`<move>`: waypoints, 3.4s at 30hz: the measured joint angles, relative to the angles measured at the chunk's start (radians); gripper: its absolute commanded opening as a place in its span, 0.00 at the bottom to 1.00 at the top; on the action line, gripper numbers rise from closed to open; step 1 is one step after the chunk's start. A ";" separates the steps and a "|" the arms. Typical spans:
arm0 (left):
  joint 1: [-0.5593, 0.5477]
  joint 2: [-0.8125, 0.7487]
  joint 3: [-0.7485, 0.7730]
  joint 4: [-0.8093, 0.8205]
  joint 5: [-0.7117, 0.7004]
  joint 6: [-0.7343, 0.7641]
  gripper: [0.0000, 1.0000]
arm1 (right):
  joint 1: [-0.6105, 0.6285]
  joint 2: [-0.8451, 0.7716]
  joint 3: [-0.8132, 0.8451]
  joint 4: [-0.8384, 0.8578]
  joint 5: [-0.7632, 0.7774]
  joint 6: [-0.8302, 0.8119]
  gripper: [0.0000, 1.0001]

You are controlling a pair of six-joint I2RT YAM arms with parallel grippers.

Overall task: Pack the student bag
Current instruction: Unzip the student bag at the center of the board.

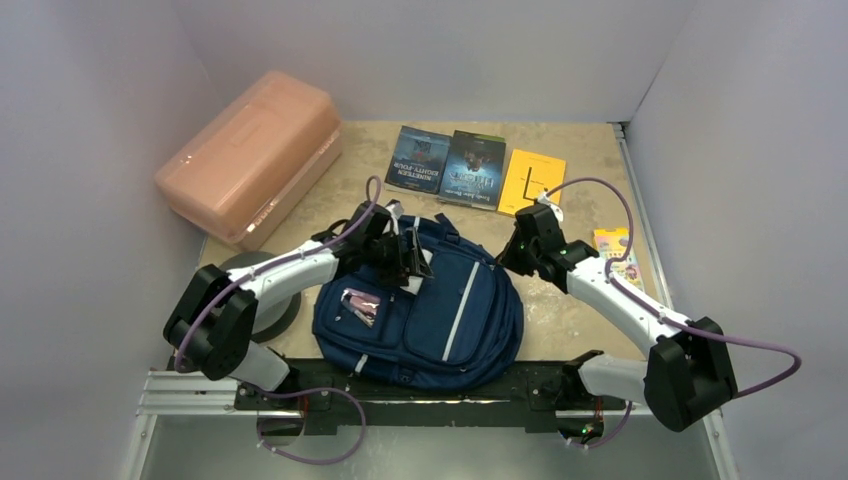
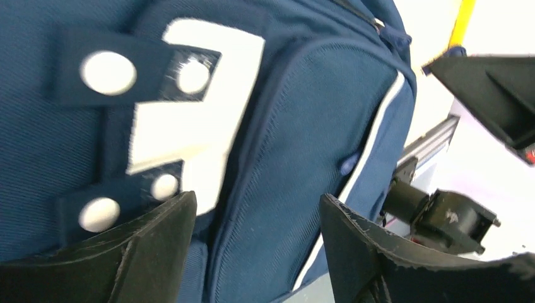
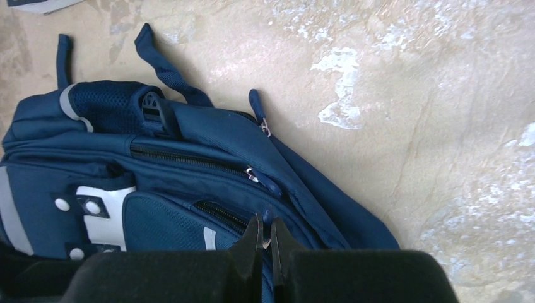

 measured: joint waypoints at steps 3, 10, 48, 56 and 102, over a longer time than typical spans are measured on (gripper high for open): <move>-0.051 0.000 0.038 -0.040 0.005 0.011 0.60 | 0.000 0.000 0.001 -0.007 0.019 -0.032 0.00; -0.101 0.204 0.134 0.037 0.014 -0.065 0.55 | 0.003 0.048 0.051 -0.044 0.038 -0.087 0.00; -0.215 0.015 0.143 -0.050 -0.067 0.005 0.56 | 0.039 -0.124 -0.085 -0.229 -0.258 -0.192 0.00; -0.222 0.205 0.120 0.000 -0.051 -0.109 0.54 | 0.047 0.022 0.054 -0.216 -0.233 -0.292 0.00; -0.114 0.204 0.310 -0.057 -0.032 0.026 0.77 | 0.566 -0.278 -0.158 -0.126 -0.266 -0.039 0.00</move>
